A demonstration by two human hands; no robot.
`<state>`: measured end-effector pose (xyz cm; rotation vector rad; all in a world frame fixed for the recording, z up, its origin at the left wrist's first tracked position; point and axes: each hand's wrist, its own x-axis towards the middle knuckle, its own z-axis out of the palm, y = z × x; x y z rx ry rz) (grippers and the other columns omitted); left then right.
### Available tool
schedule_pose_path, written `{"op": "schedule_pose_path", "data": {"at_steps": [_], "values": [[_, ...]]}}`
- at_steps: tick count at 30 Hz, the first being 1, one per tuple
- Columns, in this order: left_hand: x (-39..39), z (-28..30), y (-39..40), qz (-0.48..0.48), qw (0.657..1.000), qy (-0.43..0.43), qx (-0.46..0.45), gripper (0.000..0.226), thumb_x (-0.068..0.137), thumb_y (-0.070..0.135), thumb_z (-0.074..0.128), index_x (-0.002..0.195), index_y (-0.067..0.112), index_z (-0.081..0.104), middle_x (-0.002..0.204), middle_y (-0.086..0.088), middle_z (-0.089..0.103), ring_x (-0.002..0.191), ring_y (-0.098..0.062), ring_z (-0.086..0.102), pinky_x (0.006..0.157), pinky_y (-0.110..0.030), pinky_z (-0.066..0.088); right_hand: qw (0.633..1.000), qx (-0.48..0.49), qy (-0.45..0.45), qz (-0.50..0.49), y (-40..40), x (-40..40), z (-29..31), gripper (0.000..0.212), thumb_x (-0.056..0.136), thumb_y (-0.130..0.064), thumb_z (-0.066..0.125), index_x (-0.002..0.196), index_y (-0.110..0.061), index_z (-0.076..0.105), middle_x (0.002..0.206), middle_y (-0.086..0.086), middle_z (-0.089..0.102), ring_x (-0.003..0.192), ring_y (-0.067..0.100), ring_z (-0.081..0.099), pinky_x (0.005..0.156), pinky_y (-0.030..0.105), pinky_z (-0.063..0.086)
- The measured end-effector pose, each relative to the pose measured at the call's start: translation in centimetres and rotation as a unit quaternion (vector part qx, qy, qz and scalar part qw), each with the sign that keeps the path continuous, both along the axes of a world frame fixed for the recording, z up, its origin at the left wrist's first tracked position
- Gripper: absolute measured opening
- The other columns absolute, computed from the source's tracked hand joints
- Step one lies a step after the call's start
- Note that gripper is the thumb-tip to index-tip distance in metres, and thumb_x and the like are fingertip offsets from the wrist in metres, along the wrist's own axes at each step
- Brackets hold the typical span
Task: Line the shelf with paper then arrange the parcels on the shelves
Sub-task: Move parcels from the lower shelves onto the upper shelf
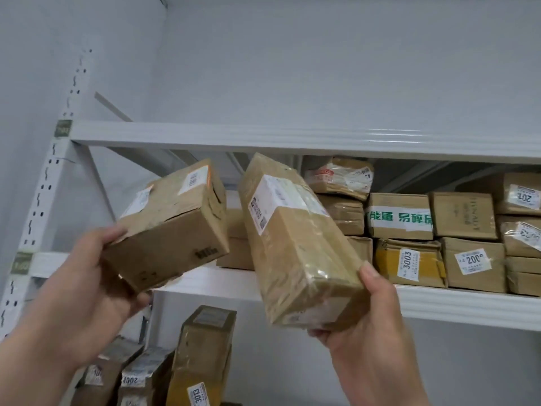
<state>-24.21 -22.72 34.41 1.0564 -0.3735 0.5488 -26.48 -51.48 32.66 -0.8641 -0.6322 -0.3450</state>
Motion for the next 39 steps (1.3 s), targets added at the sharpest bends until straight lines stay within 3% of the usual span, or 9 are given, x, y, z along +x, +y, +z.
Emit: {"op": "schedule_pose_path", "data": {"at_steps": [3, 6, 10, 16, 19, 22, 27, 31, 39], "values": [[-0.7, 3.2, 0.0, 0.008, 0.999, 0.013, 0.039, 0.040, 0.085, 0.046, 0.052, 0.116, 0.024, 0.065, 0.103, -0.008, 0.062, 0.070, -0.027, 0.064, 0.043, -0.026, 0.035, 0.998, -0.044, 0.006, -0.041, 1.4, 0.2, 2.4, 0.035, 0.094, -0.045, 0.045, 0.082, -0.030, 0.074, 0.085, 0.003, 0.076, 0.076, 0.021, 0.062, 0.064, 0.037, 0.038], [0.2, 6.1, 0.5, 0.028, 0.997, 0.037, 0.059, 0.025, 0.085, 0.044, 0.053, 0.098, 0.026, 0.064, 0.088, -0.002, 0.055, 0.054, -0.022, 0.063, 0.049, -0.027, 0.032, 0.993, -0.077, 0.044, -0.076, 2.7, 1.1, 5.4, 0.037, 0.097, -0.052, 0.043, 0.092, -0.029, 0.070, 0.086, 0.001, 0.077, 0.084, 0.023, 0.064, 0.066, 0.037, 0.041], [1.5, 9.6, -0.2, 0.055, 0.990, 0.067, 0.114, 0.024, 0.089, 0.045, 0.052, 0.102, 0.026, 0.061, 0.090, -0.004, 0.062, 0.074, -0.030, 0.065, 0.047, -0.026, 0.035, 0.983, -0.094, 0.085, -0.132, 3.6, 2.5, 8.8, 0.041, 0.094, -0.060, 0.046, 0.099, -0.026, 0.067, 0.095, 0.005, 0.077, 0.087, 0.027, 0.066, 0.062, 0.036, 0.044], [4.6, 13.3, -2.0, 0.064, 0.977, 0.110, 0.170, 0.038, 0.089, 0.057, 0.050, 0.104, 0.024, 0.060, 0.105, -0.012, 0.067, 0.079, -0.030, 0.070, 0.046, -0.023, 0.040, 0.969, -0.118, 0.124, -0.180, 4.4, 5.2, 12.9, 0.042, 0.093, -0.062, 0.048, 0.099, -0.021, 0.059, 0.099, 0.013, 0.073, 0.087, 0.032, 0.067, 0.069, 0.038, 0.054], [6.3, 14.3, -2.7, 0.073, 0.972, 0.130, 0.179, 0.056, 0.087, 0.071, 0.042, 0.109, 0.022, 0.057, 0.106, -0.013, 0.066, 0.081, -0.029, 0.071, 0.046, -0.023, 0.042, 0.969, -0.124, 0.101, -0.189, 4.2, 6.2, 13.9, 0.024, 0.097, -0.048, 0.053, 0.094, -0.024, 0.056, 0.102, 0.013, 0.069, 0.095, 0.034, 0.066, 0.088, 0.046, 0.056], [8.2, 14.9, -2.7, 0.067, 0.969, 0.121, 0.203, 0.069, 0.083, 0.078, 0.038, 0.115, 0.019, 0.054, 0.107, -0.013, 0.067, 0.081, -0.027, 0.069, 0.051, -0.026, 0.048, 0.966, -0.159, 0.056, -0.196, 3.2, 7.1, 14.1, 0.008, 0.099, -0.024, 0.056, 0.107, -0.024, 0.057, 0.111, 0.011, 0.067, 0.100, 0.031, 0.066, 0.090, 0.044, 0.057], [10.8, 15.0, -3.1, 0.018, 0.959, 0.085, 0.270, 0.054, 0.087, 0.062, 0.056, 0.113, 0.015, 0.062, 0.110, -0.008, 0.065, 0.094, -0.028, 0.064, 0.086, -0.037, 0.054, 0.943, -0.193, 0.010, -0.270, 2.3, 9.3, 13.5, 0.047, 0.098, -0.018, 0.056, 0.142, -0.026, 0.041, 0.120, 0.004, 0.063, 0.104, 0.024, 0.066, 0.088, 0.041, 0.059], [13.4, 13.9, -3.2, 0.041, 0.944, 0.072, 0.319, 0.035, 0.091, 0.048, 0.059, 0.111, 0.019, 0.062, 0.107, -0.003, 0.062, 0.096, -0.022, 0.058, 0.083, -0.034, 0.046, 0.920, -0.219, -0.001, -0.324, 2.1, 11.3, 13.2, 0.046, 0.098, -0.025, 0.057, 0.141, -0.029, 0.040, 0.116, -0.001, 0.062, 0.096, 0.022, 0.069, 0.078, 0.033, 0.060], [17.0, 12.9, -2.6, 0.069, 0.934, 0.026, 0.349, 0.042, 0.091, 0.042, 0.062, 0.126, 0.022, 0.052, 0.121, -0.001, 0.060, 0.110, -0.019, 0.054, 0.084, -0.035, 0.043, 0.881, -0.257, 0.013, -0.396, 1.8, 13.8, 13.2, 0.036, 0.097, -0.034, 0.056, 0.130, -0.029, 0.042, 0.106, -0.005, 0.063, 0.078, 0.018, 0.072, 0.073, 0.036, 0.061]]}}
